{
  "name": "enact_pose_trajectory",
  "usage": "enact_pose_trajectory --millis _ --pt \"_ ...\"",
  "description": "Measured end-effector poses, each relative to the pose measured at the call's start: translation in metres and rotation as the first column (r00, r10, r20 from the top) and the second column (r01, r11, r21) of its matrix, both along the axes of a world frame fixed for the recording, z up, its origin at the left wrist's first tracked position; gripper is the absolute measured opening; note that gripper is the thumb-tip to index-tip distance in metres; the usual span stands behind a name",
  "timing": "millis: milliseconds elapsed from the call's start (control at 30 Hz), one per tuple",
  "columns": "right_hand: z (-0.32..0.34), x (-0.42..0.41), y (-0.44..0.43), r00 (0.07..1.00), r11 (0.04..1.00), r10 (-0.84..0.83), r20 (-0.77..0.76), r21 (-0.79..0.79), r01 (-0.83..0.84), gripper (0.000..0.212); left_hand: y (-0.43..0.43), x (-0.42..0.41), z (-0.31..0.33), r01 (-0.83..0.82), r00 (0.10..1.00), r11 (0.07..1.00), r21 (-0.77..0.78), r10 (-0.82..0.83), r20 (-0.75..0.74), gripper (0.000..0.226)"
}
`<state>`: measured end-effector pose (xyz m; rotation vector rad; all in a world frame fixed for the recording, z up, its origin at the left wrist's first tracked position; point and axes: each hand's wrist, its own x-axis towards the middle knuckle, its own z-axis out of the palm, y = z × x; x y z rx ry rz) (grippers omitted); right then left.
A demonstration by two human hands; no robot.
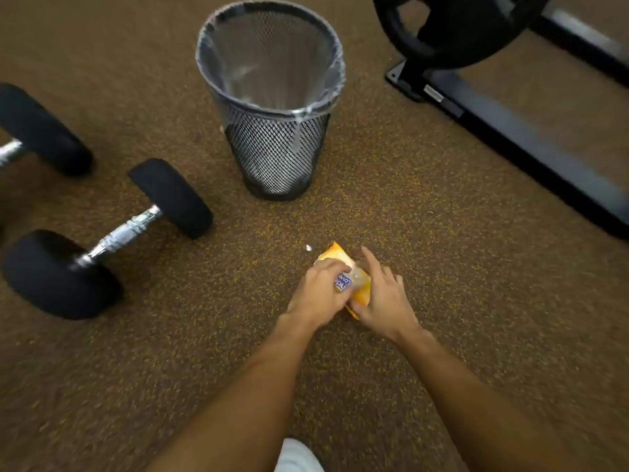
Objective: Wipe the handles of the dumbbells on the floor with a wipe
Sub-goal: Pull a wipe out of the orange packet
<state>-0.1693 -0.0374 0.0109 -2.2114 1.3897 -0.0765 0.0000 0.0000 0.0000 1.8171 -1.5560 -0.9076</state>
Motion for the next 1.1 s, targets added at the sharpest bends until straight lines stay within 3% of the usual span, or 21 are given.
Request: enact_pose_trajectory --millis 133,333,667,1100 --pt "-0.008 -0.005 0.002 0.999 0.999 -0.044 0.02 0.03 0.043 0.106 -0.006 -0.012 -0.003 0.047 0.997 0.999 0.016 -0.048 0.063 0.033" --pt "-0.025 -0.008 0.011 0.987 0.994 -0.113 0.119 -0.001 0.114 0.094 -0.003 -0.014 -0.017 -0.078 0.995 0.988 -0.13 0.086 0.056 0.006" --pt "-0.026 -0.001 0.016 0.997 0.994 -0.073 0.016 -0.08 0.074 0.043 0.003 0.013 -0.012 -0.33 0.932 0.944 0.02 0.329 -0.153 0.014" --pt "-0.026 0.041 -0.004 0.976 0.939 -0.201 -0.081 -0.3 0.168 0.009 0.009 0.02 -0.011 -0.277 0.936 0.96 0.034 0.278 -0.214 0.01"
